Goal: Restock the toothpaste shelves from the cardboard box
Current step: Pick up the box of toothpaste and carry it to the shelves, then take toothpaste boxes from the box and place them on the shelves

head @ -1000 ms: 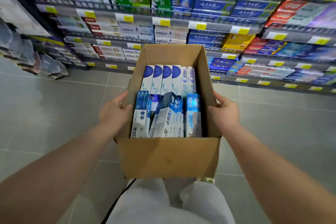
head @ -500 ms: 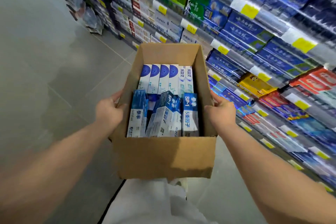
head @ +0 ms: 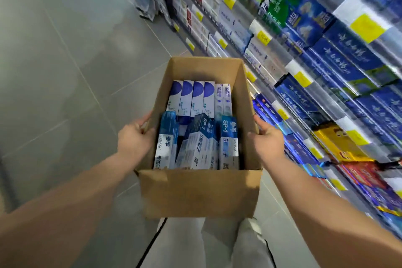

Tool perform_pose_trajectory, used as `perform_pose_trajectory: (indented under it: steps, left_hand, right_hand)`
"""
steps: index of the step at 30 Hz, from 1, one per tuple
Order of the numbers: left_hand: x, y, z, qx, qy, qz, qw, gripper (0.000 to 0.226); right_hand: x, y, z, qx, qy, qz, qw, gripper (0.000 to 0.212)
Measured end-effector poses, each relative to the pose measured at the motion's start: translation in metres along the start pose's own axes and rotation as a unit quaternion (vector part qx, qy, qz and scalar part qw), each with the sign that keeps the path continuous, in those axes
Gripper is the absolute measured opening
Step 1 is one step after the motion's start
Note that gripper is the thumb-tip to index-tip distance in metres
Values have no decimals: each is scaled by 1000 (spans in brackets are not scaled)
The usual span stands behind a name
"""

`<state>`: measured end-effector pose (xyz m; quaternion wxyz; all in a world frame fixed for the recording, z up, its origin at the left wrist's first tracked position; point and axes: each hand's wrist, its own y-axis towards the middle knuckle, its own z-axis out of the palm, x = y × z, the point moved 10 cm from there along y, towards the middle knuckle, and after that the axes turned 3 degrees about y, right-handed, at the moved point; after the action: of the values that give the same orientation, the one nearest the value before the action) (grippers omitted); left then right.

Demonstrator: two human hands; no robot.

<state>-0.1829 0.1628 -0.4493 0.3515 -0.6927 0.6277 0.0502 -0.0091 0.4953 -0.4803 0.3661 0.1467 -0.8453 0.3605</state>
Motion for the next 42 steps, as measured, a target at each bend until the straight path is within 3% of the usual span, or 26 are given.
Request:
perform_pose_trajectory:
  steps: [11, 20, 27, 33, 35, 37, 40, 42]
  left_hand:
    - [82, 22, 165, -44, -57, -114, 991, 47]
    - [154, 62, 299, -85, -45, -117, 988, 47]
    - [175, 53, 375, -153, -82, -41, 984, 56]
    - [170, 48, 428, -75, -29, -73, 994, 70]
    - [146, 55, 410, -138, 57, -14, 989, 63]
    - [107, 69, 404, -167, 72, 83, 980, 57]
    - [64, 108, 443, -40, 31, 141, 989, 60]
    - [50, 129, 480, 48, 68, 142, 986, 70]
  right_hand:
    - [-110, 126, 40, 85, -81, -82, 990, 56]
    - [-221, 207, 95, 92, -117, -149, 978, 55]
    - [-264, 243, 105, 97, -109, -224, 964, 57]
    - [-298, 269, 107, 124, -149, -202, 960, 62]
    - [-296, 266, 110, 131, -140, -192, 963, 57]
    - [-278, 256, 107, 110, -121, -230, 959, 50]
    - [-261, 236, 104, 95, -89, -284, 950, 36]
    - [-273, 233, 111, 133, -58, -252, 957, 33]
